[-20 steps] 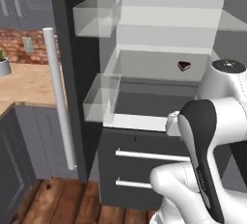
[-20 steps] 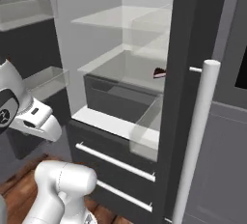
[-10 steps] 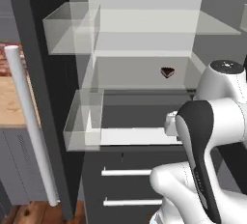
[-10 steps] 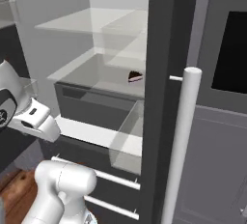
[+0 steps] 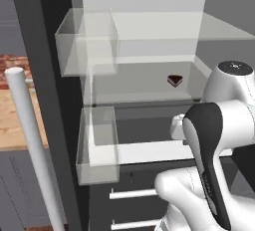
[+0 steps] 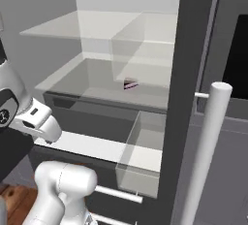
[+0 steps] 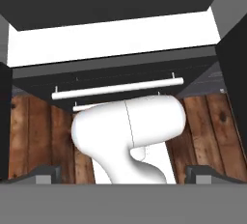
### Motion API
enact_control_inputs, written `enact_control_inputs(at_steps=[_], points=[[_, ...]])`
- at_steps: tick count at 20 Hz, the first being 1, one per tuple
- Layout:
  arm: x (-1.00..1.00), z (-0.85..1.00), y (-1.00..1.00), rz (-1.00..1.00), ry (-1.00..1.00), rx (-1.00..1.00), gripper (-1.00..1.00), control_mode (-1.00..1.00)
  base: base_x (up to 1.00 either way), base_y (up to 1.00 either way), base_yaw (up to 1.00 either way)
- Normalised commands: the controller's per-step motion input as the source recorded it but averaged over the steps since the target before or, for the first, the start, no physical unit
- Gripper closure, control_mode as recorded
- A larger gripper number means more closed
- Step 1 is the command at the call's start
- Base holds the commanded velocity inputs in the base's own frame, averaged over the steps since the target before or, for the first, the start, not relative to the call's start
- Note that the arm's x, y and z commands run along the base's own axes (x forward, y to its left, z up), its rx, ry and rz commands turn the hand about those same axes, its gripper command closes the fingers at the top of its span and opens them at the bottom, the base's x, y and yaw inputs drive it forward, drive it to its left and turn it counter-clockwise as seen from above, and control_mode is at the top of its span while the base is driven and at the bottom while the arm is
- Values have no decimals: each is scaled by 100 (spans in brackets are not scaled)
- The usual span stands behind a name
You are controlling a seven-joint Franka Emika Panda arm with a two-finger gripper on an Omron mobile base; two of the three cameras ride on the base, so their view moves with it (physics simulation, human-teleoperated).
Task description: Take the cakes from the fridge and place them on the empty tray on the dining counter.
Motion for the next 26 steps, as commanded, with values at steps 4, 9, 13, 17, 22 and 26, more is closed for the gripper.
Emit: enact_control_inputs(at_steps=[4,9,13,17,22,26], points=[[0,0,0,0,0,0,-100,100,80,19,-20],[0,0,0,0,0,0,-100,100,84,-2,-9],[63,5,-30,0,2,0,-100,-100,20,-3,-1],[69,16,-50,0,-1,0,-100,-100,0,0,0],[32,17,-12,0,-22,-7,-100,-100,0,0,0],[52,3,-18,0,-21,-9,-100,-100,0,0,0]])
